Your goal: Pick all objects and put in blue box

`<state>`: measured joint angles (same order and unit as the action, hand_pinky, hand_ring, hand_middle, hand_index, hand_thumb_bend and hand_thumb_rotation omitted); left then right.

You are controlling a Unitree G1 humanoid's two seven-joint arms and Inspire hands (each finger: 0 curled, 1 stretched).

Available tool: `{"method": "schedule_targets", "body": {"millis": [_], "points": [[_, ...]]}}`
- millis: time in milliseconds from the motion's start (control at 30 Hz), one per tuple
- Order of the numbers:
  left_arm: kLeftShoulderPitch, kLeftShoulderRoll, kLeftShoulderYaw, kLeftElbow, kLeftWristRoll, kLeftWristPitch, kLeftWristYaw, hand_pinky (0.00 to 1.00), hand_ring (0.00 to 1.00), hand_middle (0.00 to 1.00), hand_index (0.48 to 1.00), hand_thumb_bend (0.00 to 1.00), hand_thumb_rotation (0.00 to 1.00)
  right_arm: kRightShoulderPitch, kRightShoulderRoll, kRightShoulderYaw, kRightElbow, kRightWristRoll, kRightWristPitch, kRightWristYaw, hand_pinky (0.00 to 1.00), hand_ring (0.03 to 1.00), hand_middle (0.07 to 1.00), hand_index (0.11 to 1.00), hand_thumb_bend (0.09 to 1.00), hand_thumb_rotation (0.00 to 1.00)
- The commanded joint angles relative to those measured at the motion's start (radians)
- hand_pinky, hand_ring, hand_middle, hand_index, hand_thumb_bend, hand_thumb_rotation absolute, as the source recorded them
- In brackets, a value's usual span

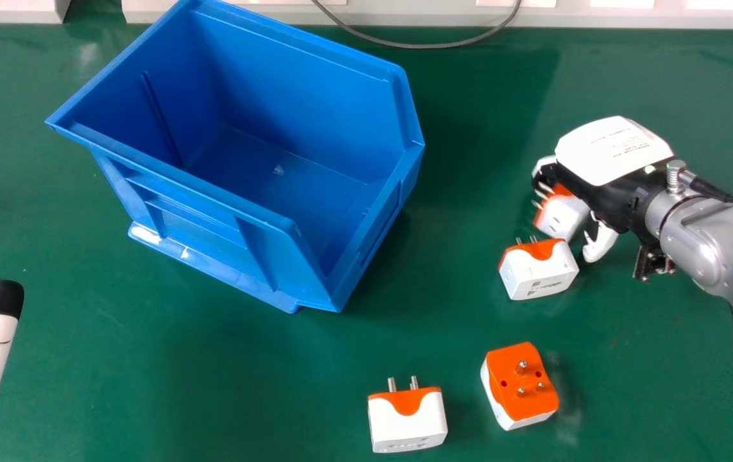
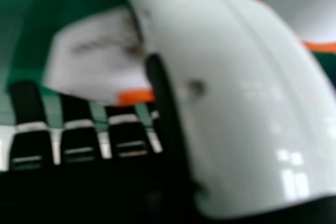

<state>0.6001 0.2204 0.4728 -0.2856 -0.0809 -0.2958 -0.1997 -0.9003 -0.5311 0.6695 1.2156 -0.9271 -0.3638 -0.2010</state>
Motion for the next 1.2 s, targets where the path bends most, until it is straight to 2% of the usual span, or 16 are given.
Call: {"method": "schedule_targets", "body": {"millis": [0, 67, 100, 133, 200, 267, 433, 567, 733, 900, 1067, 1167], "points": [[0.023, 0.013, 0.030, -0.012, -0.016, -0.023, -0.003, 0.98, 1.00, 1.00, 1.000, 0.71, 1.00, 0.019, 0.023, 0.030, -0.027, -0.027, -0.006, -0.052, 0.44, 0.595, 0.653, 0.614, 0.463, 0.00], [0.031, 0.013, 0.038, -0.017, -0.014, -0.024, -0.004, 0.98, 1.00, 1.00, 1.000, 0.71, 1.00, 0.026, 0.026, 0.033, -0.030, -0.029, 0.008, -0.062, 0.44, 0.595, 0.653, 0.614, 0.463, 0.00], [0.033, 0.012, 0.041, -0.018, -0.013, -0.024, -0.005, 0.98, 1.00, 1.00, 1.000, 0.72, 1.00, 0.028, 0.026, 0.038, -0.032, -0.033, 0.012, -0.068, 0.43, 0.556, 0.603, 0.549, 0.475, 0.00], [0.035, 0.012, 0.043, -0.019, -0.012, -0.024, -0.005, 0.98, 1.00, 1.00, 1.000, 0.72, 1.00, 0.029, 0.025, 0.050, -0.033, -0.045, 0.015, -0.084, 0.43, 0.543, 0.584, 0.525, 0.479, 0.00], [0.039, 0.014, 0.047, -0.020, -0.012, -0.023, -0.006, 0.98, 1.00, 1.00, 1.000, 0.73, 1.00, 0.028, 0.020, 0.077, -0.033, -0.072, 0.020, -0.119, 0.42, 0.530, 0.558, 0.488, 0.485, 0.00], [0.045, 0.013, 0.051, -0.026, -0.013, -0.022, -0.008, 0.98, 1.00, 1.00, 1.000, 0.73, 1.00, 0.027, 0.018, 0.085, -0.031, -0.078, 0.016, -0.128, 0.42, 0.530, 0.558, 0.488, 0.485, 0.00], [0.040, 0.016, 0.056, -0.006, -0.009, -0.028, -0.011, 0.98, 1.00, 1.00, 1.000, 0.73, 1.00, 0.035, 0.028, 0.060, -0.024, -0.041, 0.021, -0.122, 0.41, 0.522, 0.530, 0.460, 0.491, 0.00], [0.053, 0.008, 0.058, -0.035, -0.008, -0.017, -0.012, 0.99, 1.00, 1.00, 1.000, 0.73, 1.00, 0.041, 0.031, 0.043, -0.030, -0.023, 0.051, -0.090, 0.40, 0.513, 0.517, 0.440, 0.495, 0.00], [0.056, 0.007, 0.057, -0.038, -0.006, -0.017, -0.011, 0.99, 1.00, 1.00, 1.000, 0.74, 1.00, 0.057, 0.022, 0.031, -0.039, -0.009, 0.055, -0.116, 0.38, 0.474, 0.492, 0.488, 0.498, 0.00], [0.045, 0.008, 0.051, -0.022, -0.003, -0.023, -0.011, 0.99, 1.00, 1.00, 1.000, 0.74, 1.00, 0.062, 0.011, 0.016, -0.046, 0.006, 0.057, -0.126, 0.38, 0.432, 0.478, 0.529, 0.495, 0.00], [0.038, 0.002, 0.041, -0.025, 0.000, -0.023, -0.008, 0.99, 1.00, 1.00, 1.000, 0.75, 1.00, 0.064, 0.000, -0.009, -0.062, 0.023, 0.067, -0.113, 0.36, 0.416, 0.480, 0.550, 0.492, 0.00], [0.034, -0.004, 0.030, -0.036, 0.012, -0.016, -0.003, 0.99, 1.00, 1.00, 1.000, 0.75, 1.00, 0.064, -0.015, -0.032, -0.073, 0.046, 0.061, -0.115, 0.36, 0.411, 0.481, 0.557, 0.491, 0.00]]}}
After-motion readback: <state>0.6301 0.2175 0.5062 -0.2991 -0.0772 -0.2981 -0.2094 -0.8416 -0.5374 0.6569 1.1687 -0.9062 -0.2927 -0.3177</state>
